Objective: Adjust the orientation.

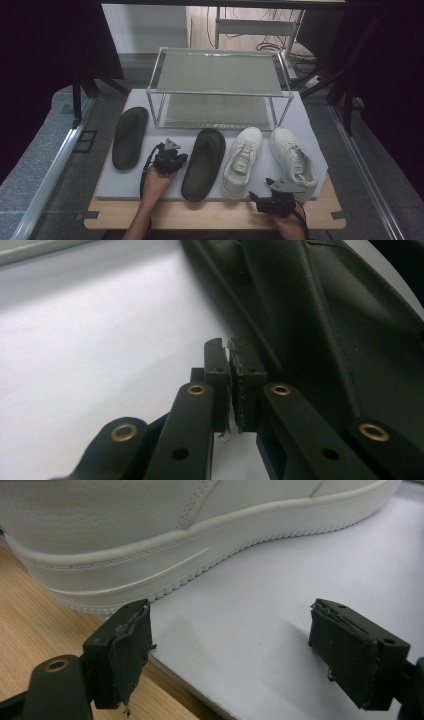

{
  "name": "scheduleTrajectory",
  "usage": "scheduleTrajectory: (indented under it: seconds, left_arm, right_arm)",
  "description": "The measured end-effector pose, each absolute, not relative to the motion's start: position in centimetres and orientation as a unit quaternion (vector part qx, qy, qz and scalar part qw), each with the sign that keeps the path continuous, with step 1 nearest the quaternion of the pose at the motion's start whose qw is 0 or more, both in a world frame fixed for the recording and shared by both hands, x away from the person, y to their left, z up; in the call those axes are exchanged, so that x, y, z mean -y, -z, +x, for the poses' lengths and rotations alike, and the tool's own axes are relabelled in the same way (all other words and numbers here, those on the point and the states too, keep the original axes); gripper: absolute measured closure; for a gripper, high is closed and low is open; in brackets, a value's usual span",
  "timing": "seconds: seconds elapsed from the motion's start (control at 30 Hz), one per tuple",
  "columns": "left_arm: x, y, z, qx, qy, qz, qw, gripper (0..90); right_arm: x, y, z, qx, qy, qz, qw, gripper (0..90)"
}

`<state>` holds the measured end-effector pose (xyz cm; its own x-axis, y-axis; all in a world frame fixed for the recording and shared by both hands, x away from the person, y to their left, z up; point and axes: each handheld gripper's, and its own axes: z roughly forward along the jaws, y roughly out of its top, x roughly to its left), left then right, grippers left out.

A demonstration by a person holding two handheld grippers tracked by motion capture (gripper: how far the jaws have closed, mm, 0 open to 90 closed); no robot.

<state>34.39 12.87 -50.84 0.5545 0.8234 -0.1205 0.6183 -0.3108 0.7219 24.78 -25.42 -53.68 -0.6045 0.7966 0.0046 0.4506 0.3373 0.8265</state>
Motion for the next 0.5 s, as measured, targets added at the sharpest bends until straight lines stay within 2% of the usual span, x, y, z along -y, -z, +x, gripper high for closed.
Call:
scheduleTrajectory:
  seconds: [0.5]
  left_arm:
    - [-18.1,49.0,33.0,-0.484,-0.181,0.773,0.368,77.5]
  right_arm:
    - [25.4,53.7,24.8,-0.791,-0.420,0.394,0.206,17.5]
